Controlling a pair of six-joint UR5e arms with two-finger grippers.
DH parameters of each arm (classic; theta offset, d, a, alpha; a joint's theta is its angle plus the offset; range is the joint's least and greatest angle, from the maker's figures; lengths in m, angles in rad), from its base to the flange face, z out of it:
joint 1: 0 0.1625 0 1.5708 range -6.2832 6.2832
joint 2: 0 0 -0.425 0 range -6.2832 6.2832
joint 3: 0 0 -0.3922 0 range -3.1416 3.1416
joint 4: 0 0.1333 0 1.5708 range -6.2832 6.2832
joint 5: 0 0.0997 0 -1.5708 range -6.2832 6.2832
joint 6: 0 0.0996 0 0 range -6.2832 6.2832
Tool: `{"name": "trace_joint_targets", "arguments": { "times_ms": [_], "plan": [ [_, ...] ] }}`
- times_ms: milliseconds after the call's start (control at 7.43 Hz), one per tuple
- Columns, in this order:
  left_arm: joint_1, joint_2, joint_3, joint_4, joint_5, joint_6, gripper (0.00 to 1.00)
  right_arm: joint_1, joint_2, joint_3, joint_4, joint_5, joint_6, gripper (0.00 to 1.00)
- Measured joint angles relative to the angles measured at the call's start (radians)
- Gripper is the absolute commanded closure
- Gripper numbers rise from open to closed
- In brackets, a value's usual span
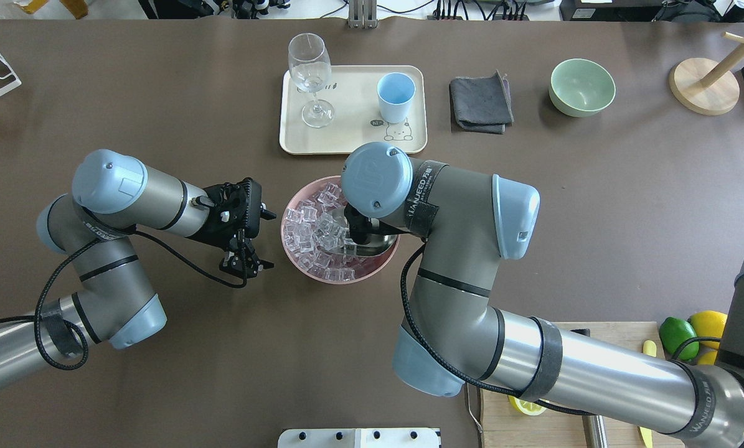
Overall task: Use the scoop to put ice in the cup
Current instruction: 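Dip the scoop into the ice cubes and lift a scoopful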
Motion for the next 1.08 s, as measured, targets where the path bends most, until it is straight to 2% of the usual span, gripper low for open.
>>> {"name": "trace_joint_targets", "arguments": {
  "times_ms": [404,1077],
  "plan": [
    [0.005,-0.008,0.005,0.004,0.007,-0.041,0.01,0.000,-0.044,0.005,0.093,0.063,-0.001,1.00],
    [0.006,-0.015,0.011,0.004,0.010,-0.047,0.01,0.049,-0.069,0.040,0.113,0.150,-0.024,1.00]
  ]
}}
